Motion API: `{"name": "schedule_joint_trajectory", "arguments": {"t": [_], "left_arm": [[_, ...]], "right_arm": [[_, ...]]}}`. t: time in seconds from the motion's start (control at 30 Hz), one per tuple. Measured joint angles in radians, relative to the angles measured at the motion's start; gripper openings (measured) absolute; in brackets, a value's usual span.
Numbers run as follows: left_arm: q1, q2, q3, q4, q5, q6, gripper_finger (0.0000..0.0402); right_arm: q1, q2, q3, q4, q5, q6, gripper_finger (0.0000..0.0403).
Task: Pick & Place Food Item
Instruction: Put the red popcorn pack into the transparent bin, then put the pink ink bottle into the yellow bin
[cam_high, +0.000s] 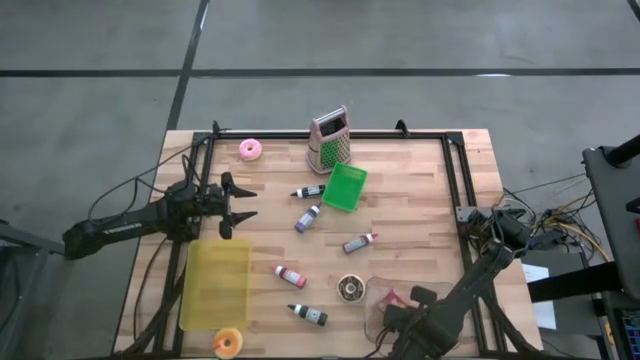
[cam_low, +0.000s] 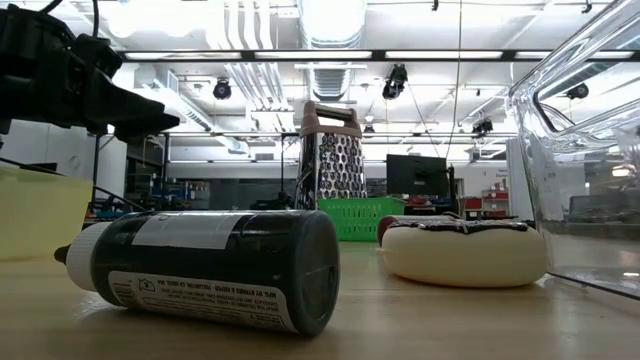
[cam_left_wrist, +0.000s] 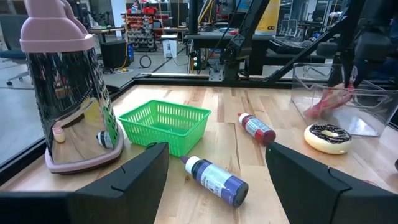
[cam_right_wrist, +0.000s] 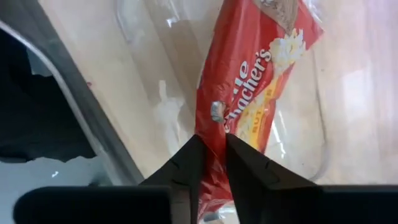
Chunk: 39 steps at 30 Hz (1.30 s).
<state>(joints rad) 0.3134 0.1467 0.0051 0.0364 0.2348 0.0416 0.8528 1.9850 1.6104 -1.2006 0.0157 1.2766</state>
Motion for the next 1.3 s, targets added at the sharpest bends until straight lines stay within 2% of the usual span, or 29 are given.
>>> {"name": "schedule_joint_trajectory", "arguments": {"t": [0.3,0.47,0.87,1.03,1.13,1.3], "left_arm": [[0.000,0.000,0.000,0.000,0.000,0.004,0.0273],[0.000,0.000,0.000,0.000,0.000,0.008,0.0273],[0.000,0.000,0.000,0.000,0.000,0.008,0.0273],[0.000,0.000,0.000,0.000,0.000,0.007,0.0273],[0.000,0.000,0.000,0.002,0.000,0.006,0.0273],[0.000,0.000,0.000,0.019,0.005,-0.010,0.0273]], "right_arm": [[-0.013,-0.002,0.000,-0.059,0.056,-0.001,0.0159],[-0.016,-0.006,0.000,-0.071,0.090,0.001,0.0193],[-0.016,-0.015,0.002,-0.083,0.119,-0.002,0.0203],[-0.020,-0.016,0.002,-0.145,0.132,0.001,0.0203],[-0.020,-0.017,0.013,-0.195,0.216,-0.001,0.0203],[-0.020,-0.019,0.075,-0.303,0.463,-0.040,0.0203]]}}
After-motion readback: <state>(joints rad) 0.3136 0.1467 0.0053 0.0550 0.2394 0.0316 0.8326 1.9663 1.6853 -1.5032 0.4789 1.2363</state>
